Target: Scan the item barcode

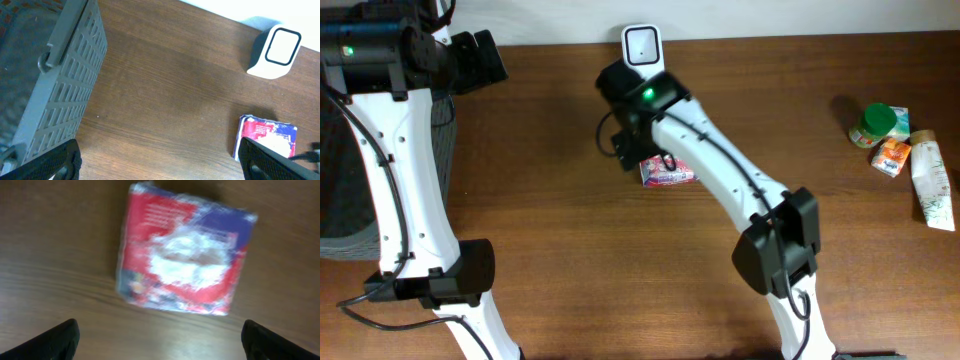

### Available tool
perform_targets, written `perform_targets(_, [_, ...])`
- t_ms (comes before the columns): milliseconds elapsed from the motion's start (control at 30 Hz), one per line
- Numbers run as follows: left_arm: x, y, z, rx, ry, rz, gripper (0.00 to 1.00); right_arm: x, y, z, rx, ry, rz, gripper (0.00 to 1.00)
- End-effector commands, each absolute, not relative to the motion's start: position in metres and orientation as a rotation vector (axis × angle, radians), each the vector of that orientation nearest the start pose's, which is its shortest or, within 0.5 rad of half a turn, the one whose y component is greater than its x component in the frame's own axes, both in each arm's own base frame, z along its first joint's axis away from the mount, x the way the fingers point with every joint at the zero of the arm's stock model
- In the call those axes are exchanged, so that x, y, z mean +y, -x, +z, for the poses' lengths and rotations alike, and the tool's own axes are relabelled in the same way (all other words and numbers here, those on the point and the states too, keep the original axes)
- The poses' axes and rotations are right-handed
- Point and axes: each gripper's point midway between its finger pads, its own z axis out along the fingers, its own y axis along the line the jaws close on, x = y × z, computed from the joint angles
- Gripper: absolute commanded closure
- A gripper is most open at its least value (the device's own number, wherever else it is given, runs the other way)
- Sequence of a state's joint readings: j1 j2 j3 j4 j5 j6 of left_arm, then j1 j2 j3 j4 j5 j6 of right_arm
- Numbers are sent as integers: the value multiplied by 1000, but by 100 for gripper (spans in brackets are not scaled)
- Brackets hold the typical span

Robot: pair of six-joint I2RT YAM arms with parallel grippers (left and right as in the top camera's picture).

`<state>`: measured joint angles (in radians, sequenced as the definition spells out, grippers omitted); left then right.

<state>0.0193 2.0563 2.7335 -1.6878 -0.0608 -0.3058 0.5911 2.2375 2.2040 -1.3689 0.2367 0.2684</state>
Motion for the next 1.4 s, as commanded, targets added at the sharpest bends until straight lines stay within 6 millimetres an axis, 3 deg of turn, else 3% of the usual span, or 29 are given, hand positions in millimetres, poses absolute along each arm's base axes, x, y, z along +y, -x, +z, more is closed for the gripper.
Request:
perform_targets(0, [21,-422,350,2513,433,-20,1,158,-437,147,2881,267,-297,1])
perform_targets(33, [21,-422,350,2513,433,-20,1,138,-440,142,2923,199,-268,1])
perform_targets(67, [21,-422,350,2513,433,-19,1,123,-441,134,2993,153,-108,1])
perform_targets(167, [21,-422,349,2513,432,-20,1,124,-438,123,3006,335,568,6])
perform_targets(267, [22,-422,349,2513,435,-19,1,123,-445,111,2862,220,1046,11])
perform_targets(400, [22,-422,349,2513,435,-19,1,144,-434,71,2783,228,1246,26])
perform_targets(433, [22,-422,349,2513,435,-18,1,151,-428,60,2778,242,1269,32])
perform_targets(500, [22,-422,350,2512,435,-19,1,161,-420,45,2790,247,1279,35])
perform_targets(567, [22,-422,349,2513,435,-19,1,177,-413,30,2785,279,1283,47])
perform_targets(667, [22,-422,349,2513,435,-19,1,200,-409,34,2787,322,1293,89])
perform_targets(700, [22,-422,349,2513,435,-19,1,205,-416,42,2781,293,1295,96])
perform_targets(800, [22,-422,349,2513,435,-19,1,213,-449,89,2657,363,1266,96])
perform_targets(867, [22,-422,349,2513,435,-19,1,219,-487,140,2498,421,1211,96])
perform_targets(933, [22,-422,349,2513,435,-19,1,218,-527,176,2369,362,1119,96])
perform_targets(1000, [22,-422,349,2513,435,-18,1,209,-570,198,2256,189,1007,96])
perform_targets(1067, [22,-422,349,2513,435,-19,1,201,-596,198,2204,36,958,96])
perform_targets(1167, [22,-422,349,2513,435,-19,1,218,-617,188,2124,-2,1006,96])
perform_targets(1267, [22,-422,349,2513,435,-19,1,247,-624,164,2091,3,1061,96])
perform_targets(1367, [22,-422,350,2513,435,-18,1,271,-619,148,2109,20,1090,96])
